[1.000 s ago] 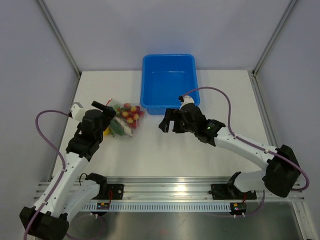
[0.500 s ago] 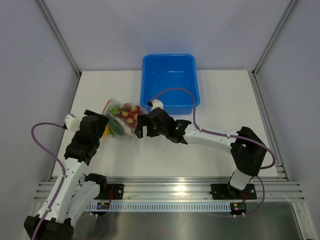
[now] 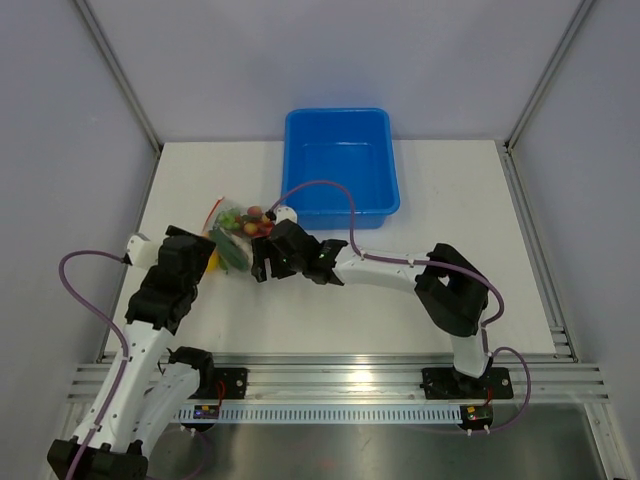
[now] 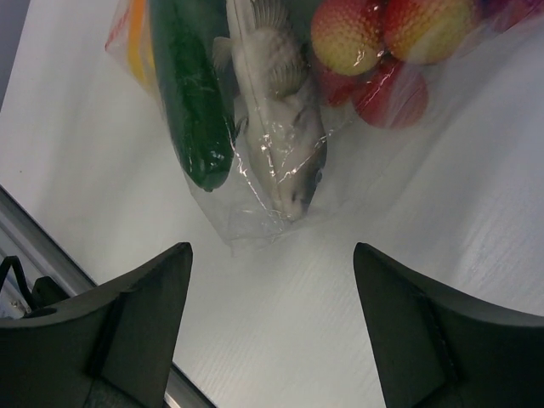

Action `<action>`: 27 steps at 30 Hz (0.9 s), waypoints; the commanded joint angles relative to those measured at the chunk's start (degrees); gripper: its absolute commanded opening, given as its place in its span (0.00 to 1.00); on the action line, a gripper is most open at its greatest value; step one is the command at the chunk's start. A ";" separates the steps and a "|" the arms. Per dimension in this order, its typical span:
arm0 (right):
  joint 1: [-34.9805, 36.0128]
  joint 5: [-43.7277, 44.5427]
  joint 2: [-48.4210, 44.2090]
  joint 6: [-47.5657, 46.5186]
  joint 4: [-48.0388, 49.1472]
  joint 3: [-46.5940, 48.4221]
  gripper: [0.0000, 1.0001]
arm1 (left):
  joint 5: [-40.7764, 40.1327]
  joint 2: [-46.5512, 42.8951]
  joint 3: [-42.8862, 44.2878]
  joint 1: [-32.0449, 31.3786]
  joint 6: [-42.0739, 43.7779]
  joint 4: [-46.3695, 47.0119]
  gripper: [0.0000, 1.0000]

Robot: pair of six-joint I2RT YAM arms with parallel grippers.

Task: Open the zip-top bag and remove the fake food
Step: Move the zipper food storage bag to the center of the board.

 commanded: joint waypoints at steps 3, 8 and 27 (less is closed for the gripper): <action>-0.13 -2.92 1.50 -2.92 1.15 4.32 0.83 | -1.79 -2.81 1.19 0.28 -0.01 -0.52 0.99; -0.04 -3.71 2.38 -5.04 2.29 4.94 0.82 | -3.37 -3.78 1.80 0.37 0.08 -2.28 0.99; -0.04 -5.03 6.86 -6.98 0.71 9.25 0.45 | -2.85 -4.92 1.19 0.28 0.69 -1.67 0.99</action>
